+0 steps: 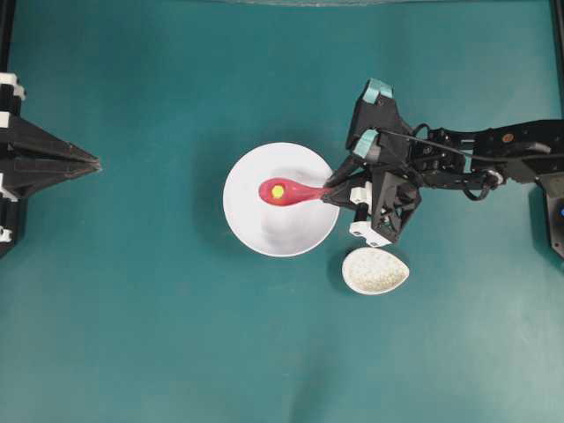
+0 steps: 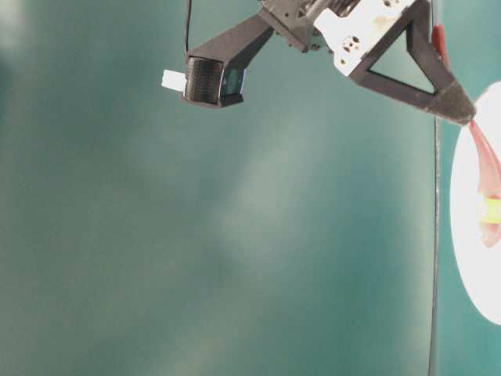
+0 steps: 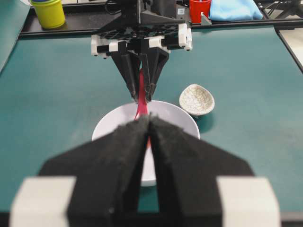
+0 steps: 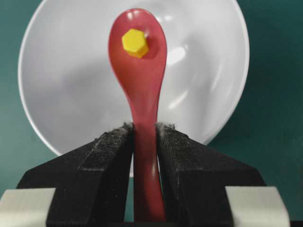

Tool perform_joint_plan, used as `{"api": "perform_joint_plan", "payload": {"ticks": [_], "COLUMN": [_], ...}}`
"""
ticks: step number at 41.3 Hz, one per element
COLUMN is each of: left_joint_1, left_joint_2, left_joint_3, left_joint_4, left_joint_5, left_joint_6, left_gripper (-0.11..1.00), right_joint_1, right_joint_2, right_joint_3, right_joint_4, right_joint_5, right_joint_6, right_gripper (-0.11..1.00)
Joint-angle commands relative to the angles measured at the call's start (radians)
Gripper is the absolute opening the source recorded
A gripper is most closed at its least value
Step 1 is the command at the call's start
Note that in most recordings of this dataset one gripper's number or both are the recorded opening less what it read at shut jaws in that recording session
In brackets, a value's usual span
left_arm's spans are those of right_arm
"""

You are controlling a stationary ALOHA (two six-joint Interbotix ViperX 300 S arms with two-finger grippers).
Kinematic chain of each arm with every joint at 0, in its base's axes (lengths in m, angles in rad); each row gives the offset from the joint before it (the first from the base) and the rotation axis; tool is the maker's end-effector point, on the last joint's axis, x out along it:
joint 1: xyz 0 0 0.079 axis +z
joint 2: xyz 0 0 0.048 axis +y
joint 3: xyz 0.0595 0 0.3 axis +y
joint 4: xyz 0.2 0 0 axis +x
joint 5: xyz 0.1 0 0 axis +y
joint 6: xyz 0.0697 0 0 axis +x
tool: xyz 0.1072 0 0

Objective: Scoop the yellow hexagonal prism block from the bowl with a spoon using the right arm.
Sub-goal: 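Hold the spoon level with the yellow block resting on it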

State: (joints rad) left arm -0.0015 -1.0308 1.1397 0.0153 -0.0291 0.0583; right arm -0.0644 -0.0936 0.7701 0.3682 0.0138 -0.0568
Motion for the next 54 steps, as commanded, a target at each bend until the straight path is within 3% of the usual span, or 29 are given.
{"api": "perform_joint_plan", "payload": {"ticks": [1, 23, 54], "left_joint_1": [-0.002, -0.002, -0.002], "left_joint_2": [0.003, 0.003, 0.003], "left_joint_3": [-0.035, -0.038, -0.041], "left_joint_4": [0.002, 0.002, 0.002], "left_joint_5": [-0.005, -0.005, -0.005], "left_joint_6": [-0.002, -0.011, 0.0], "left_gripper": [0.09, 0.09, 0.09], "right_joint_1": [0.003, 0.0, -0.011], "right_joint_2": [-0.048, -0.207, -0.229], "right_joint_3": [-0.031, -0.041, -0.054], "right_joint_4": [-0.003, -0.02, -0.02], "right_joint_5": [0.005, 0.083, 0.091], "right_joint_6": [-0.003, -0.005, -0.006], "right_gripper": [0.25, 0.25, 0.25]}}
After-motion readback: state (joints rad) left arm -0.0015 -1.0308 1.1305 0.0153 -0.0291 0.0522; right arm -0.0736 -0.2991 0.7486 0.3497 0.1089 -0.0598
